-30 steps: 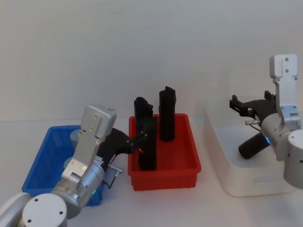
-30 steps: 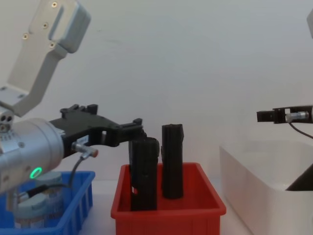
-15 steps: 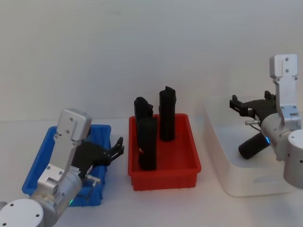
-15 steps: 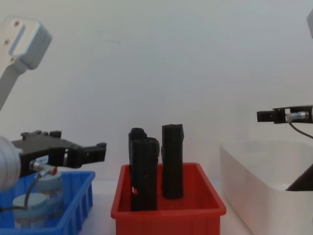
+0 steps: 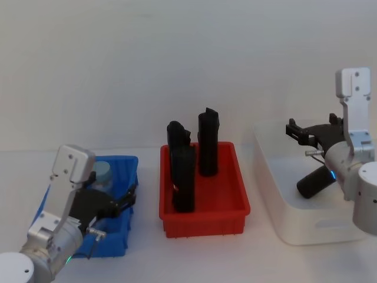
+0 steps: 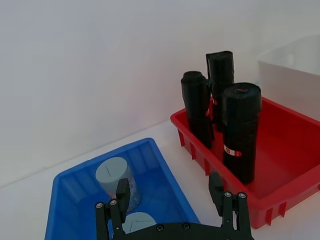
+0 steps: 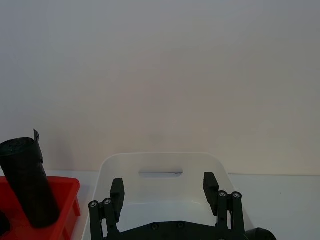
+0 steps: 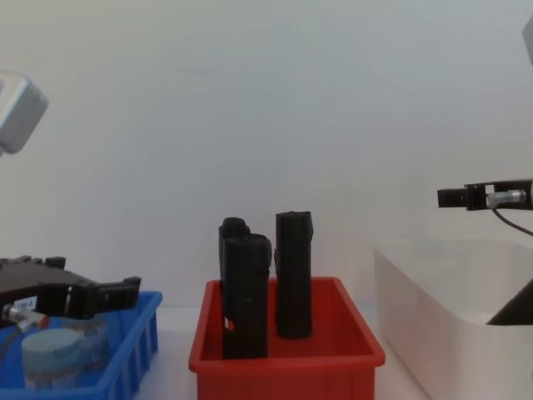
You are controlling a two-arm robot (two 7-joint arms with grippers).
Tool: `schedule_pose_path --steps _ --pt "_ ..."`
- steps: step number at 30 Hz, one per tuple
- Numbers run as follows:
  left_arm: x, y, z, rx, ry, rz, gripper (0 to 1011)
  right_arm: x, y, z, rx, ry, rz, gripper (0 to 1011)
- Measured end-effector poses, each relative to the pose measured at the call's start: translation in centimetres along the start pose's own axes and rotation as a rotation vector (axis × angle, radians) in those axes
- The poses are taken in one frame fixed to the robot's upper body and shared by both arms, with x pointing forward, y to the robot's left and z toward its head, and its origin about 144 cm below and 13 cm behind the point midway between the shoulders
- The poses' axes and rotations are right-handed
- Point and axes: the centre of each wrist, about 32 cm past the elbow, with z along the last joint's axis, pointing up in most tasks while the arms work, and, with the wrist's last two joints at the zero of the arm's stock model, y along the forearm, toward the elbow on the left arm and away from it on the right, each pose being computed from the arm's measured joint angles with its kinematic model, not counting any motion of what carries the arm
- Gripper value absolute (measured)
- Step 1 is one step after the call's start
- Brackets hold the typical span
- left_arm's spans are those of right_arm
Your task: Pick the cotton swabs from the blue box and place them into the white box.
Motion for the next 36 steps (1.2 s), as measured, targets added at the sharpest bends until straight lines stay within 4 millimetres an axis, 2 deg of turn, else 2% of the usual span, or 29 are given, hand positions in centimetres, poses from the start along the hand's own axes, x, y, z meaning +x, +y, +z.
schedule_pose_path --steps 22,36 --pt "2.5 0.4 -2.8 0.040 0.026 0.071 1003 0.0 0.0 0.0 0.000 0.000 0.000 1002" --pt "3.7 -0.3 -4.3 0.033 0.064 0.040 1003 0.0 0.0 0.0 0.000 0.000 0.000 1002"
